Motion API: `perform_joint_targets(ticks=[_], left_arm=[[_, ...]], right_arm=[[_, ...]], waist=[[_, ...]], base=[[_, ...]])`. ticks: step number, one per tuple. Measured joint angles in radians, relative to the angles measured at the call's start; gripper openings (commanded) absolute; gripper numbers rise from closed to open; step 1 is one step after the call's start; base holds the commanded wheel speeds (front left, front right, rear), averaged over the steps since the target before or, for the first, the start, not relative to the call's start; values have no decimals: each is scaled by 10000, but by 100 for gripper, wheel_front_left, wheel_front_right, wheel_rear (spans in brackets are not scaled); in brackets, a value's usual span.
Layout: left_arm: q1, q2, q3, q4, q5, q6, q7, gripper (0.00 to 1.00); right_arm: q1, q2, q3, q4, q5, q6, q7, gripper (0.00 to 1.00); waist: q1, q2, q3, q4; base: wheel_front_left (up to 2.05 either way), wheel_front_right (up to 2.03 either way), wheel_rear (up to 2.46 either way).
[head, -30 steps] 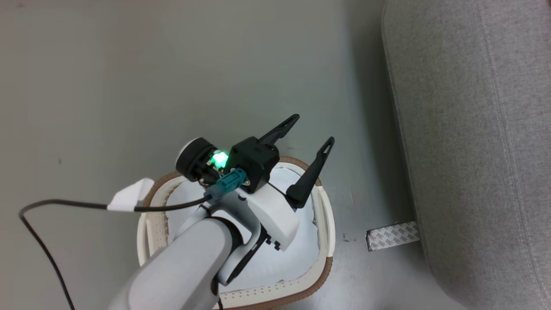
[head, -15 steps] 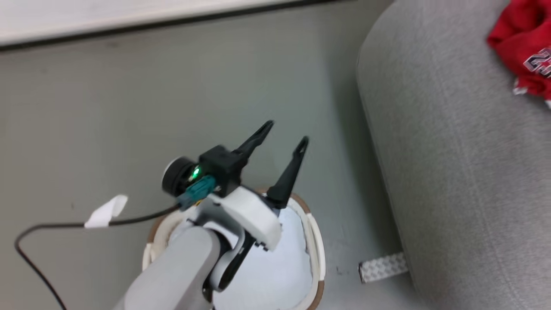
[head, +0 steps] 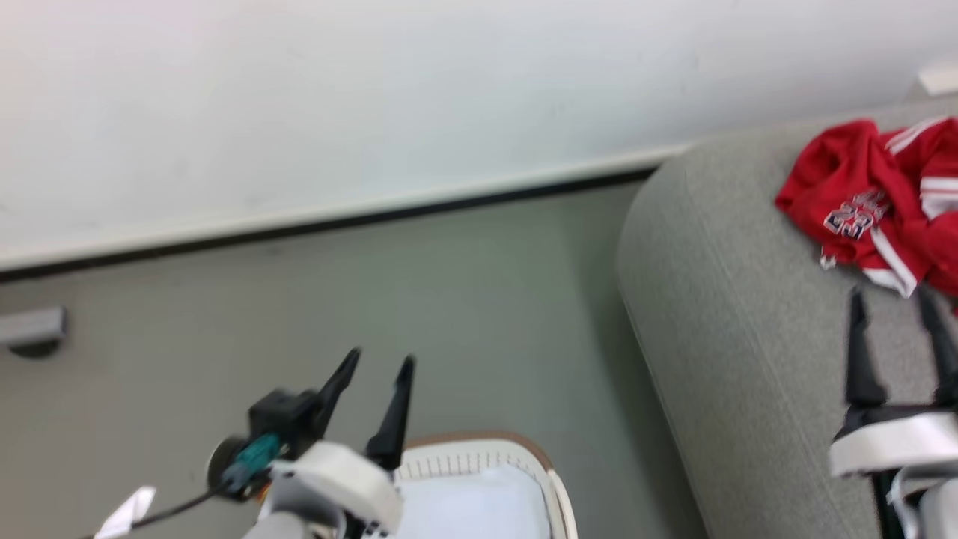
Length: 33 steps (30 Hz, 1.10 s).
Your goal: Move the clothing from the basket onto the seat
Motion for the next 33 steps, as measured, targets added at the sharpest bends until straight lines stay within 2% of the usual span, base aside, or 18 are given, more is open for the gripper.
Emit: perform_joint_targets(ticks=[7, 11, 14, 23, 33], left_arm=[[1205, 71, 679, 347, -207, 341, -612, 100], [1645, 58, 1045, 527, -130, 326, -717, 100], [2033, -134, 1818, 303, 59, 272, -734, 100], [3221, -909, 3469, 17, 1158, -497, -740, 100], [3549, -1584, 4614, 150, 1965, -1187, -740, 100]], right_arm=[[1515, 232, 825, -539, -222, 0, -2, 100], [2204, 393, 984, -721, -362, 0, 0, 100], [2539, 493, 1066, -834, -353, 2, 0, 100], [3179, 610, 1246, -915, -414, 0, 0, 100], [3307, 617, 1154, -823, -261, 0, 0, 100]], waist=[[-1, 1, -1174, 321], [-1, 0, -1476, 650], [0, 0, -1686, 818], [0, 1, -2161, 978], [2, 1, -2327, 915]], base=[[0, 0, 0], [0, 0, 0], [0, 0, 0], [0, 0, 0], [0, 0, 0]])
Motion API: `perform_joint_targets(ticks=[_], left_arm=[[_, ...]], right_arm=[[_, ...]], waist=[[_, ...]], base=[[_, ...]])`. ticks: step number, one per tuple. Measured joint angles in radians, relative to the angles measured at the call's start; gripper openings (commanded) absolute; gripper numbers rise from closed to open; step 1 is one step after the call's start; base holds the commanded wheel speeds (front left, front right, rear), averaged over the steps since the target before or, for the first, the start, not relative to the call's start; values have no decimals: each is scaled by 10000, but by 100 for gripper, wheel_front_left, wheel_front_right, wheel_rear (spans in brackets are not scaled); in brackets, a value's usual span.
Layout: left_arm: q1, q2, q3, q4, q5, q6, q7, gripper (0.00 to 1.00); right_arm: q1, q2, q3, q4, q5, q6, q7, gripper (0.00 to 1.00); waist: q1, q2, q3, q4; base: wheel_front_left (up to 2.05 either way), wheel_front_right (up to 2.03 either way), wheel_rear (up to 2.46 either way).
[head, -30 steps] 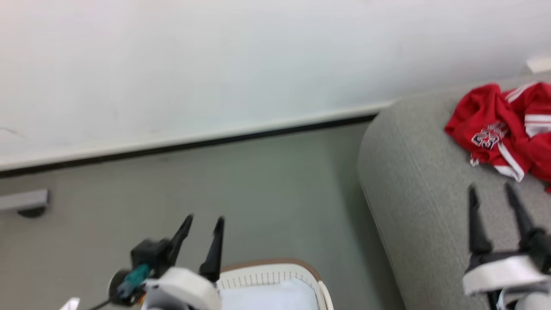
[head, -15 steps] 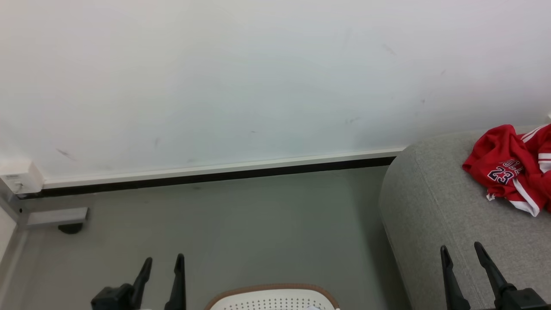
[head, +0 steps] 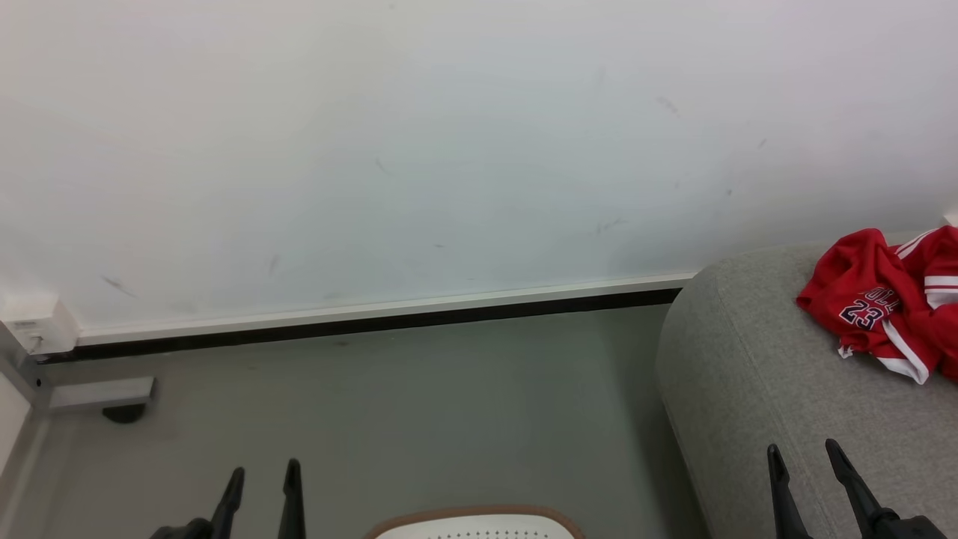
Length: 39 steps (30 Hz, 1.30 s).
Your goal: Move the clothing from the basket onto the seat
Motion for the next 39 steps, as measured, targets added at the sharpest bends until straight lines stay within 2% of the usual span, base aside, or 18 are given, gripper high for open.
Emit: perform_joint_targets(ticks=[7, 8, 13, 39], left_arm=[[-4, -259, 389, 115, 410, -382, 0, 100], [-3, -268, 414, 142, 445, -426, 0, 0], [167, -349, 424, 537, 313, -430, 100, 0], [-209, -401, 895, 255, -3948, -585, 1256, 0]], right_arm=[[-23, 2, 82, 171, 10, 0, 0, 100], [-13, 4, 92, 196, 8, 2, 0, 0], [155, 107, 79, 552, 130, 2, 96, 0], [-216, 111, -272, 483, 4863, 2, 1256, 0]], waist=[[2, 0, 15, 174], [1, 0, 10, 196], [1, 0, 18, 207], [2, 0, 165, 362]], base=[[0, 0, 0], [0, 0, 0], [0, 0, 0], [0, 0, 0]])
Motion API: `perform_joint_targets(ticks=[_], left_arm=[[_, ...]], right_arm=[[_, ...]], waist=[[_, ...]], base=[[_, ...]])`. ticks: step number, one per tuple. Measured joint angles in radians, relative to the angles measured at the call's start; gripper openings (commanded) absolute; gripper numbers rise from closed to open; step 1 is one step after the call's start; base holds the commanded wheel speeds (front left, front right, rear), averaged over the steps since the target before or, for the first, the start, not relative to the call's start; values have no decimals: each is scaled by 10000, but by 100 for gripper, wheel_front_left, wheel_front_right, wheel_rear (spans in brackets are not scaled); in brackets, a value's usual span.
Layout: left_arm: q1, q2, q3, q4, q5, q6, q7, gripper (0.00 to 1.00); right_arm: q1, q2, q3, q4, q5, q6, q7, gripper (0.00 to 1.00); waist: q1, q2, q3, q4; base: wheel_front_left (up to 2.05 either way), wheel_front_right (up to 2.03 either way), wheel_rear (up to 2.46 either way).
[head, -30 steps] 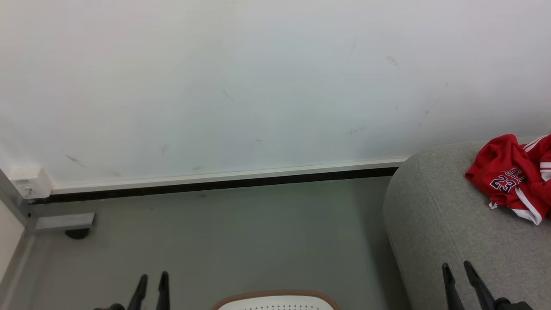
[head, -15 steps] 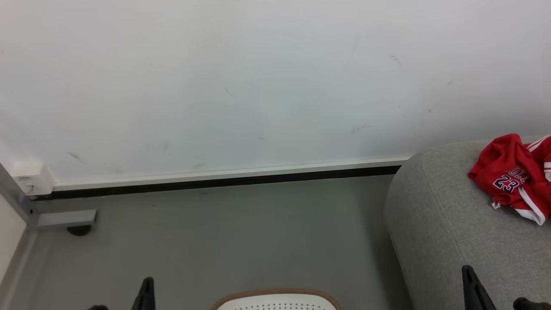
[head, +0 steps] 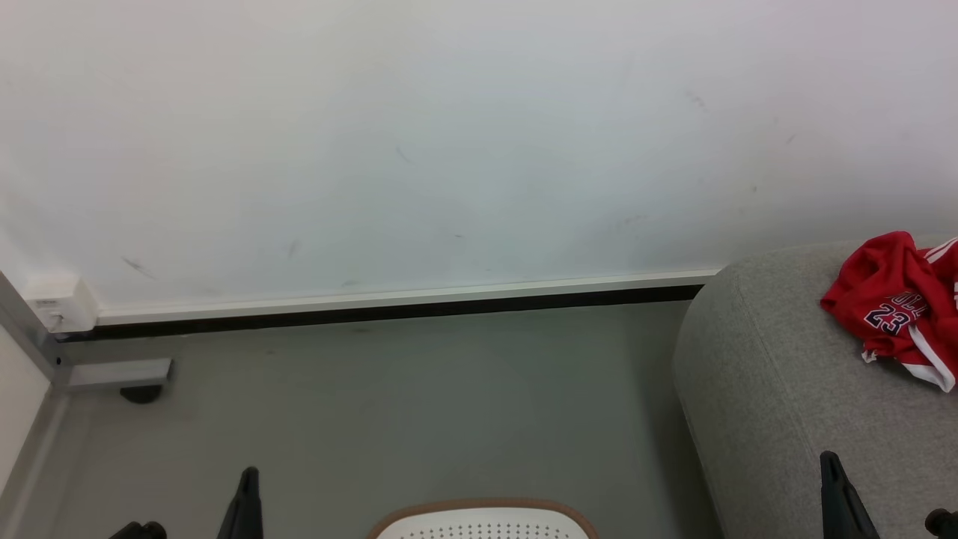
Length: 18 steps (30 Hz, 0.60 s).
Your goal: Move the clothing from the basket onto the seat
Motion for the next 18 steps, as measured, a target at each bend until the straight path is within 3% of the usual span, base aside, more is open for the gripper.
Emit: perform_joint_targets(ticks=[18], left_arm=[[-270, -48, 280, -236, -2282, -38, 639, 0]], right_arm=[[-297, -12, -198, -56, 2568, 0, 646, 0]], waist=[[0, 0, 102, 107]], base=[[0, 0, 0]])
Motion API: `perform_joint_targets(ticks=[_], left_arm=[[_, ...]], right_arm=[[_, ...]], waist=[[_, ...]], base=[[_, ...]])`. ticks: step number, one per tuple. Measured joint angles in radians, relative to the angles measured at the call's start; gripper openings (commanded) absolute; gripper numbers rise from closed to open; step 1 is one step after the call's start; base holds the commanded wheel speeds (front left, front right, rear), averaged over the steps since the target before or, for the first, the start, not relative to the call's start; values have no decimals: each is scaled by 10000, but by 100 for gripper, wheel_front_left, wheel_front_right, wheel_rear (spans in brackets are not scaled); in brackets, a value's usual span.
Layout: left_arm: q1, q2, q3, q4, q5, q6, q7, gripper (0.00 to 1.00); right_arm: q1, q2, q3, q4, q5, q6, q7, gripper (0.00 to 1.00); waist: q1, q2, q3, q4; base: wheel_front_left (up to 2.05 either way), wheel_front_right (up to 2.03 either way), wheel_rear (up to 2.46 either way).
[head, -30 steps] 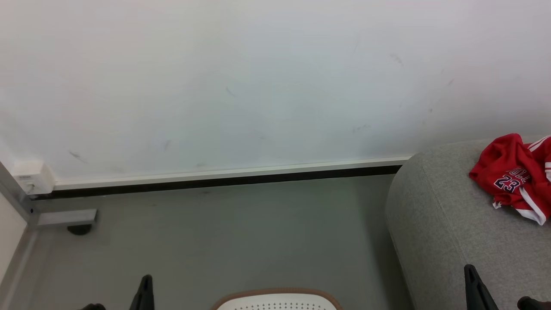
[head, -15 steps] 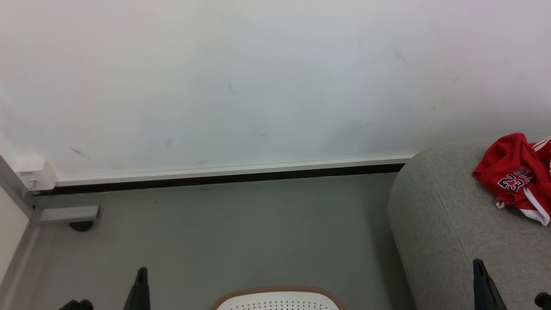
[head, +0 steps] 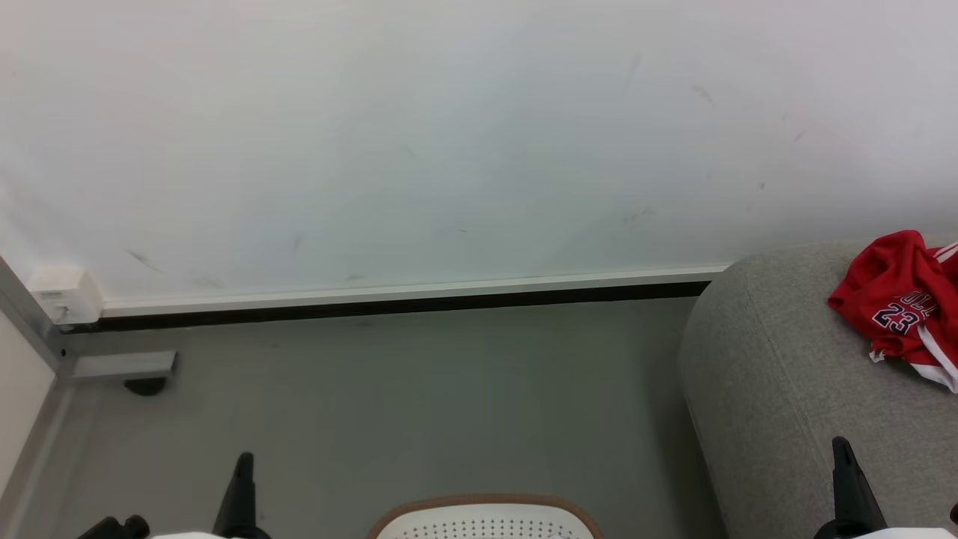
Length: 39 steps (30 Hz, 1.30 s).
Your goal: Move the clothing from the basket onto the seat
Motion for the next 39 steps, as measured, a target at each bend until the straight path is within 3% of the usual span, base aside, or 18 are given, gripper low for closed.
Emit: perform_joint_targets(ticks=[39], left_arm=[[-465, -63, 485, -322, -3856, -140, 1085, 0]], right_arm=[[-521, -75, -288, -121, 4228, -2, 1024, 0]], waist=[[0, 0, 219, 231]], base=[[0, 0, 0]])
